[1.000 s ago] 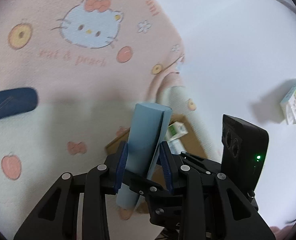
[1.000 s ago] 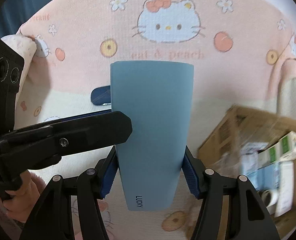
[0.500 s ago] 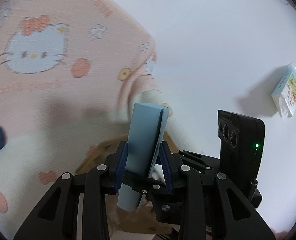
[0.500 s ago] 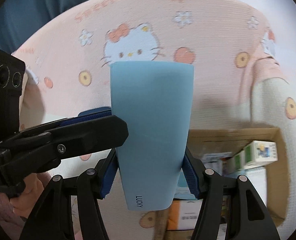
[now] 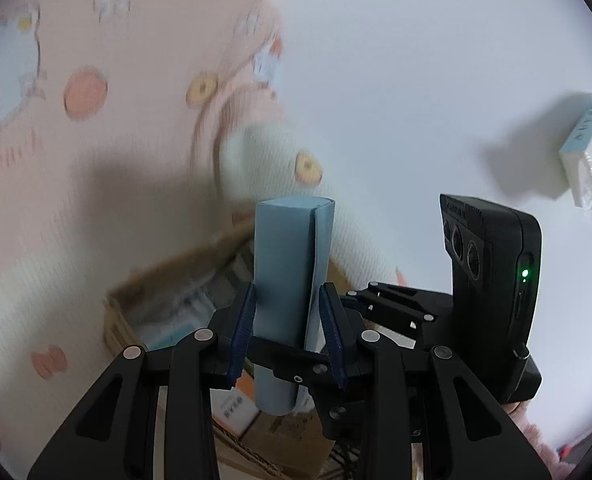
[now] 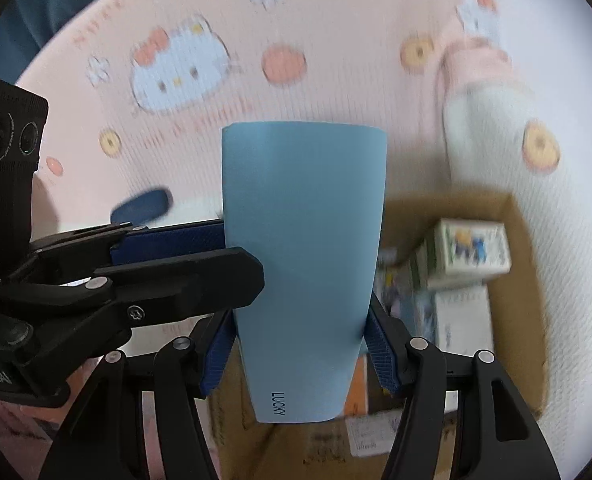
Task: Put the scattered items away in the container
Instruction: 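Lift the blue block with both grippers and carry it over the box, then lower the blue block into the box and open both grippers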
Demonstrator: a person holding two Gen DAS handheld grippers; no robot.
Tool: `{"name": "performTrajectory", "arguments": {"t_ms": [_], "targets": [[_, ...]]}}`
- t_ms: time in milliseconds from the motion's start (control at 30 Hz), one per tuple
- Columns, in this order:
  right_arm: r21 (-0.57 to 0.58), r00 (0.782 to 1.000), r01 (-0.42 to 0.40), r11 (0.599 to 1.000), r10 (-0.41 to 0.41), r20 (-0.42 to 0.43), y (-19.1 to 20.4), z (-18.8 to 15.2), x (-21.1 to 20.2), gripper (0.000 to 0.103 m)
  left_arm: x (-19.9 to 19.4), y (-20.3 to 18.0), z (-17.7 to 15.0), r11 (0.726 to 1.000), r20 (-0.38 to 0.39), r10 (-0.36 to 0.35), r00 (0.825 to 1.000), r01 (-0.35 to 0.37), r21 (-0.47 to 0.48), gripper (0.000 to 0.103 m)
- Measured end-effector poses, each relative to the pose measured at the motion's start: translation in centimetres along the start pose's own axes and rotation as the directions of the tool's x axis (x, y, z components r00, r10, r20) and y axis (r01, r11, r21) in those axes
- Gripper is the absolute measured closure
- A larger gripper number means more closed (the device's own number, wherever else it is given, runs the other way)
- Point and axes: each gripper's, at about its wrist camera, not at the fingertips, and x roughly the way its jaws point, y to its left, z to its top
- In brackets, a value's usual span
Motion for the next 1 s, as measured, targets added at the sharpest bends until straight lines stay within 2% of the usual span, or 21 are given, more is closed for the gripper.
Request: {"name": "performTrajectory", "arguments": {"t_ms": [67,167,300,400,500,567,600,733,833,1000], "targets": [[0.025,0.998,-0.02,0.999,0.022,-0.055,-1.1,-0.7,1.4,0.045,1.4,0.4,-0.6,1.0,-0.045,0.004,0.999,-0.005,-0.015,0.067],[0.04,0.993,-0.017,0.999,0.022,-0.113,-2.4,-1.5,3.0,0.045,4.1,0.8,-1.0,0.998,-0.144,0.046,0.989,-0.051,-0.028,0.067],[0.088,0.988,-0.026,0.996,0.04,-0.151,-4.3,-2.0,4.3,0.045,7.6,0.3,-0.6,0.992,-0.273,0.114,0.955,-0.125,-0.024,0.066],[0.167,0.979,-0.078,0.983,0.107,-0.171,-6.3,-2.3,5.3,0.045,9.2,-0.1,-0.1,0.989,-0.319,0.14,0.937,-0.146,0.004,0.065],[0.197,0.967,-0.095,0.976,0.137,-0.214,-6.9,-3.2,7.0,0.045,11.1,1.1,-0.2,0.985,-0.391,0.15,0.908,-0.171,-0.02,0.065],[0.198,0.955,-0.108,0.974,0.157,-0.252,-6.5,-3.9,8.3,0.045,12.1,1.8,-0.8,0.978,-0.45,0.173,0.876,-0.208,-0.03,0.065],[0.199,0.95,-0.116,0.973,0.167,-0.265,-6.4,-4.0,8.8,0.045,12.5,2.2,-1.2,0.972,-0.48,0.196,0.855,-0.235,-0.02,0.065],[0.222,0.932,-0.154,0.963,0.216,-0.291,-6.5,-4.2,10.1,0.045,13.2,1.4,-1.6,0.953,-0.509,0.292,0.809,-0.293,0.081,0.065],[0.23,0.922,-0.171,0.958,0.238,-0.304,-6.5,-4.3,10.3,0.045,13.7,1.5,-1.6,0.947,-0.541,0.305,0.784,-0.309,0.086,0.065],[0.266,0.905,-0.209,0.941,0.289,-0.311,-6.9,-4.4,10.8,0.045,13.9,2.1,-1.1,0.94,-0.551,0.31,0.775,-0.335,0.059,0.065]]}}
